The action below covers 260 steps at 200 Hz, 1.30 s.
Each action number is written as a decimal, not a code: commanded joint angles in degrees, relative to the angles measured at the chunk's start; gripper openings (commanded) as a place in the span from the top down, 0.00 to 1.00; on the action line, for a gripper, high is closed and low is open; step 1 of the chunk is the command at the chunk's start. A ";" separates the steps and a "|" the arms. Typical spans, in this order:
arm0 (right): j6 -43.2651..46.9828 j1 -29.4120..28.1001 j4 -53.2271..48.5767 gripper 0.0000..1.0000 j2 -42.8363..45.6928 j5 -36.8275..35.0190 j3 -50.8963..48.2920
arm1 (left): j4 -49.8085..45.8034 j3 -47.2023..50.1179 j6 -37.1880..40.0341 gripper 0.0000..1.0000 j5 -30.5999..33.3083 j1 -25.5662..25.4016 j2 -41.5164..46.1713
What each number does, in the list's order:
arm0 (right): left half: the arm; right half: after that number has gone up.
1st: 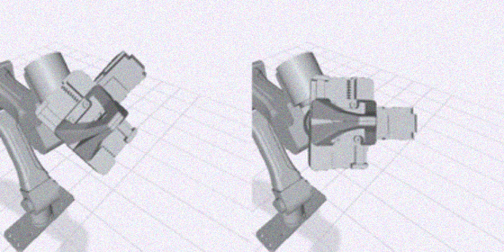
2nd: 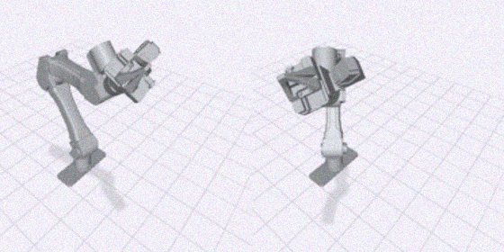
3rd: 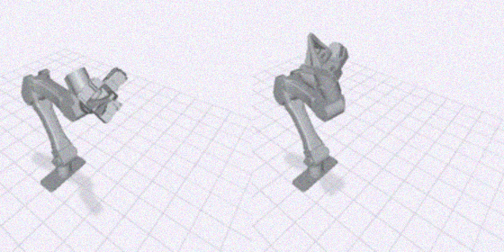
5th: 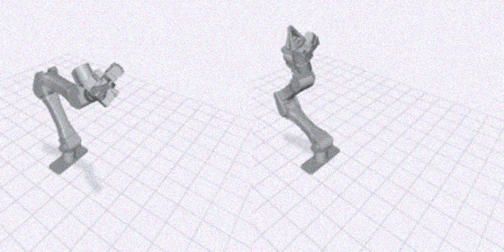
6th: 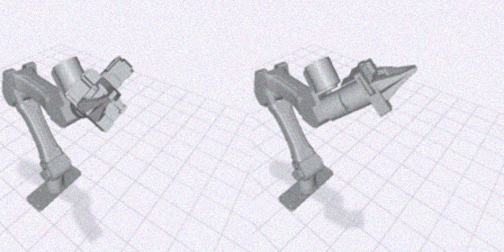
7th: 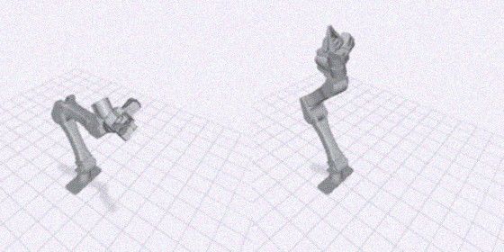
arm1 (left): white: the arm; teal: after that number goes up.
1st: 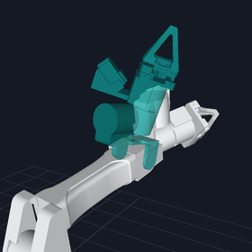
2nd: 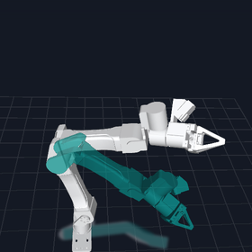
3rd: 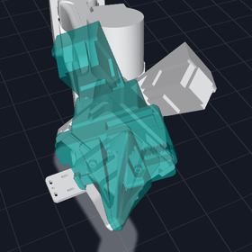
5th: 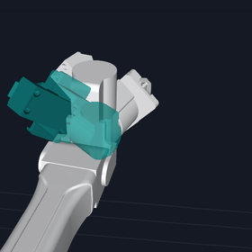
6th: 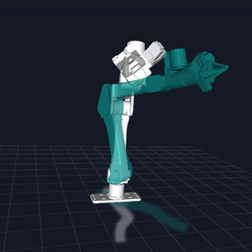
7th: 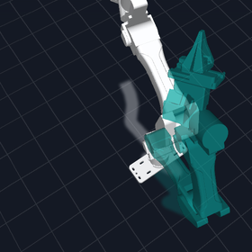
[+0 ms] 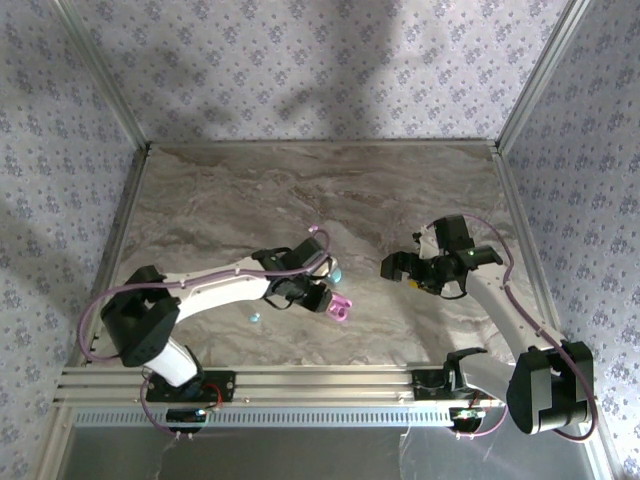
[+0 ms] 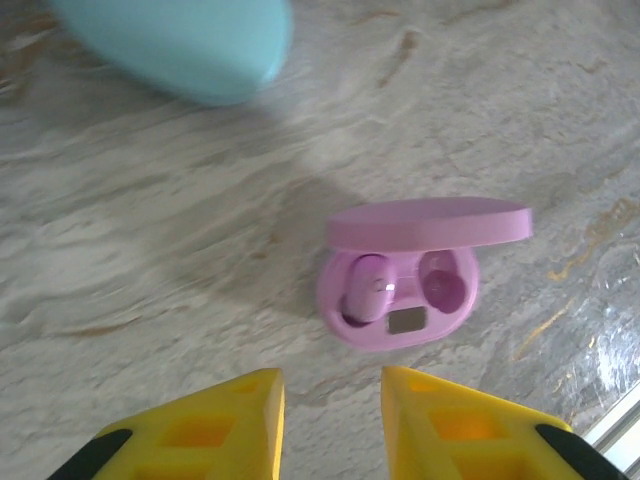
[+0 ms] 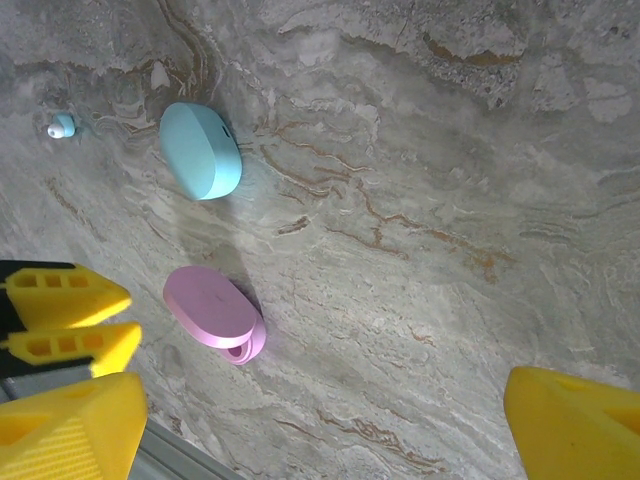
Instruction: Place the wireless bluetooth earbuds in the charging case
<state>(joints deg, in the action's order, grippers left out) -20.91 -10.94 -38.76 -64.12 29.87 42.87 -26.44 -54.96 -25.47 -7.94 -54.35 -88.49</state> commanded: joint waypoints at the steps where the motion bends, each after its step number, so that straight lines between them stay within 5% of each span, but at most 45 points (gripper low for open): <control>1: 1.09 -0.98 -0.13 0.06 0.26 0.71 -0.86 | 3.19 2.90 -3.75 0.71 -2.65 3.33 2.70; 94: 0.43 -3.07 -1.06 0.05 0.67 -2.36 -0.71 | 13.25 2.99 -8.60 0.85 -17.12 8.66 -5.81; 260: 0.52 -3.69 -1.40 0.05 1.02 -2.53 -0.77 | 16.70 7.97 -15.08 0.89 -17.30 4.67 -5.61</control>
<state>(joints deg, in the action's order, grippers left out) -20.93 -14.20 -38.81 -64.10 27.83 42.57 -11.62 -48.25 -38.28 -25.89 -48.90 -96.86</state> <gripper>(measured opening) 0.953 0.114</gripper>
